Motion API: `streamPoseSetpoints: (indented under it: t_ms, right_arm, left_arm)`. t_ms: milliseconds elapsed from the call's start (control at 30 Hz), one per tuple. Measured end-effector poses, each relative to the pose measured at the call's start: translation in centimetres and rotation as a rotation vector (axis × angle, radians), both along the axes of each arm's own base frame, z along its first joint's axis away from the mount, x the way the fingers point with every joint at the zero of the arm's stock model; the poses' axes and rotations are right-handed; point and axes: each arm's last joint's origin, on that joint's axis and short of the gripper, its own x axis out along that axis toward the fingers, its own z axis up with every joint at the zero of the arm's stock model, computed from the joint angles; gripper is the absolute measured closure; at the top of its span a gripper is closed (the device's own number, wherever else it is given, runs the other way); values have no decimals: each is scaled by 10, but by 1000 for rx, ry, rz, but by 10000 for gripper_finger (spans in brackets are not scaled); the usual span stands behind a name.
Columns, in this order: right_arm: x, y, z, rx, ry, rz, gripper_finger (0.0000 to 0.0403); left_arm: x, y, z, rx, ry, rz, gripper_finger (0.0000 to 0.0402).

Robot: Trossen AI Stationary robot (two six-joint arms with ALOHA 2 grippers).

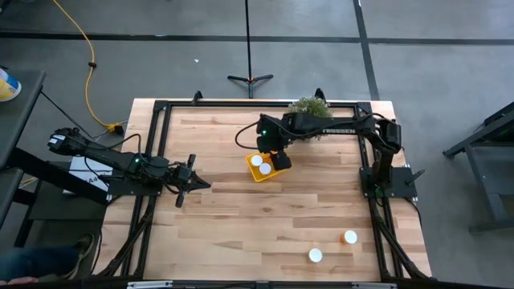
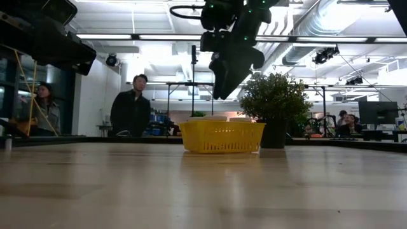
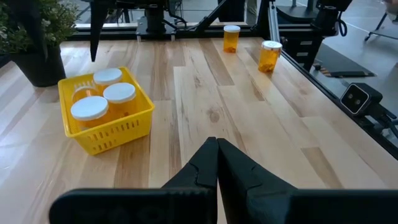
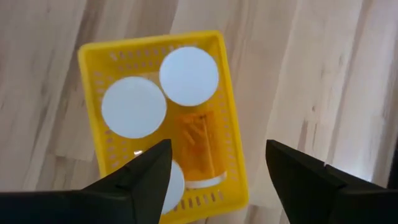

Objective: Pick and place pill bottles into a basket
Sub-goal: Put the orange pill bottle into the yellow bin

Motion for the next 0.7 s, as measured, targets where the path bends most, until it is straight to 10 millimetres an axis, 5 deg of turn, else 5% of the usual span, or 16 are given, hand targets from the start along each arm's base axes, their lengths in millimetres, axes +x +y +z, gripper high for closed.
streamPoseSetpoints:
  t_ms: [533, 700]
  right_arm:
    - [-4, -9, -1, 56, 8, 81, 330]
    - [-4, -11, -4, 69, 9, 103, 355]
  left_arm:
    - [0, 0, 0, 4, 1, -1, 355]
    - [0, 0, -1, 6, 8, -1, 355]
